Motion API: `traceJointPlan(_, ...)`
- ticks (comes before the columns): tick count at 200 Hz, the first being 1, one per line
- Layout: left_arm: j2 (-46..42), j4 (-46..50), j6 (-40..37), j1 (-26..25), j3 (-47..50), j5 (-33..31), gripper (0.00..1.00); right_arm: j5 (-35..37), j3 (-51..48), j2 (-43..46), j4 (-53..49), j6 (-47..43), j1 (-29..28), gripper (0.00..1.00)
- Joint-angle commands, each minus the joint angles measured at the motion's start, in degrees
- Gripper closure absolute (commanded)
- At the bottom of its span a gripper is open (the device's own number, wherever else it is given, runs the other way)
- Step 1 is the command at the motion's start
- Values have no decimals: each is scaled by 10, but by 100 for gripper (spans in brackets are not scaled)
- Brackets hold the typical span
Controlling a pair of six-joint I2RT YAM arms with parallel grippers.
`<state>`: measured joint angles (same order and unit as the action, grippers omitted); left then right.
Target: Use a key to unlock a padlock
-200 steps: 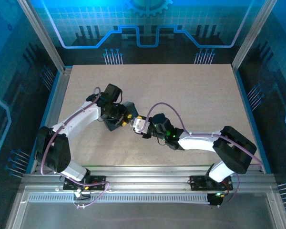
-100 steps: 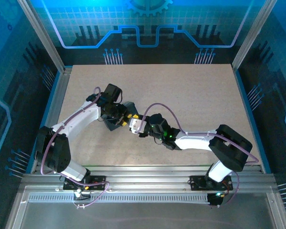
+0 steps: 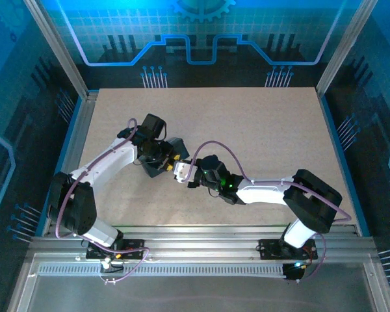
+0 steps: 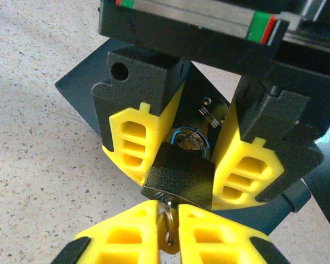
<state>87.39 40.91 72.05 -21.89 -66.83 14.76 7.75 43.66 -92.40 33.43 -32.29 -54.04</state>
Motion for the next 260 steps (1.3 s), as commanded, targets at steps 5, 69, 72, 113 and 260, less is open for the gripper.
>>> traceJointPlan(5,-7,-17,4,0,0,25,100,6,31,-3,-35,69,9,95)
traceJointPlan(69,-11,-20,2,-1,4,18,100,-123,32,-2,-27,488,62,100)
traceJointPlan(72,-11,-20,2,-1,3,18,100,-130,29,-3,-20,509,64,100)
traceJointPlan(113,-11,-20,-2,1,6,17,100,-199,21,-25,35,764,88,100)
traceJointPlan(260,-38,19,-43,11,-29,18,46,-203,16,-43,-8,855,145,100)
